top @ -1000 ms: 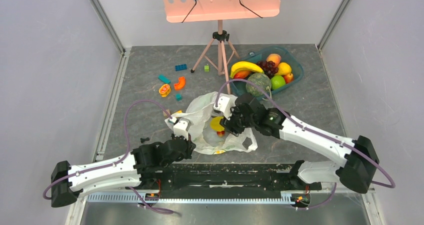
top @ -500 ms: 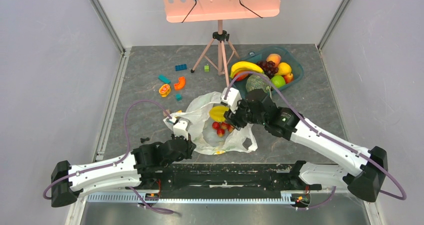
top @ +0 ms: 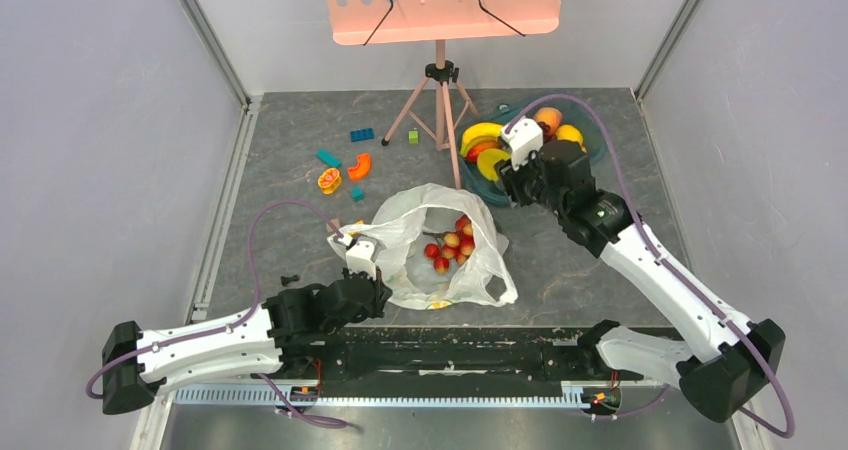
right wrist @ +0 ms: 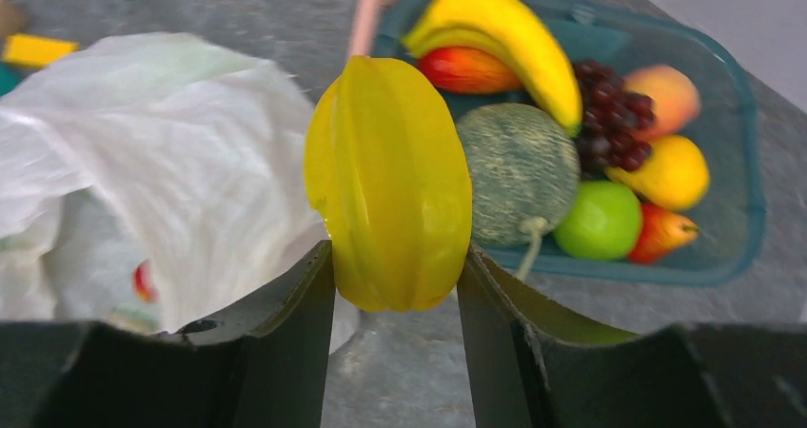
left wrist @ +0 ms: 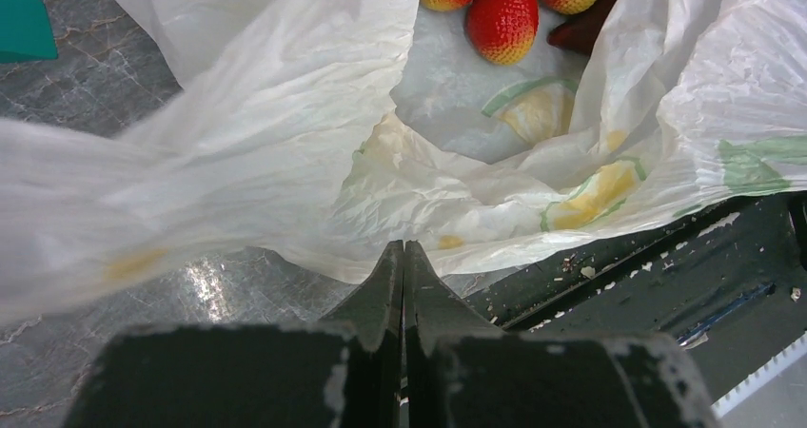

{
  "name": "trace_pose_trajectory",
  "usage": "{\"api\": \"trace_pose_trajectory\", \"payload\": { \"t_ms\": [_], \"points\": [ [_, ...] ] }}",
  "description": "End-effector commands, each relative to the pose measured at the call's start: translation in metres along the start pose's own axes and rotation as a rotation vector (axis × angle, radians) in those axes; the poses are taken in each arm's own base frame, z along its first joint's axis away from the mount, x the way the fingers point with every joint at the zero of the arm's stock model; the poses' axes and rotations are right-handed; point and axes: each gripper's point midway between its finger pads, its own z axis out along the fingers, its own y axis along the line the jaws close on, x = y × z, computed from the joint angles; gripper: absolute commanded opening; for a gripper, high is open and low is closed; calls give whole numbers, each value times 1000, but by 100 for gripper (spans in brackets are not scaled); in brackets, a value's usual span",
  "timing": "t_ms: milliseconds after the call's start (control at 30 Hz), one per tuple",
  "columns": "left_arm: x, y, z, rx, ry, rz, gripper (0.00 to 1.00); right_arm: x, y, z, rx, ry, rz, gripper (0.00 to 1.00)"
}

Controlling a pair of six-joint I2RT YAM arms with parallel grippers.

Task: Take the fake fruits out of the plastic bag
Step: Place the fake fruit in the bin.

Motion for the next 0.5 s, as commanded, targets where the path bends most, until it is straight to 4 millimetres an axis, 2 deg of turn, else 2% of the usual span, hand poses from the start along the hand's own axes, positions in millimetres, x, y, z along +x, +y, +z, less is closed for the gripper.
{"api": "trace_pose_trajectory", "payload": {
  "t_ms": [0, 367, 467],
  "points": [
    [-11, -4, -1, 4, -42, -44, 2, -13, -50, 3, 174, -12, 102, 42],
    [-9, 0, 0, -16, -40, -31, 3, 31, -159, 38, 442, 106, 283, 43],
    [-9, 0, 1, -20, -40, -28, 3, 42, -183, 50, 501, 141, 294, 43]
  ]
}}
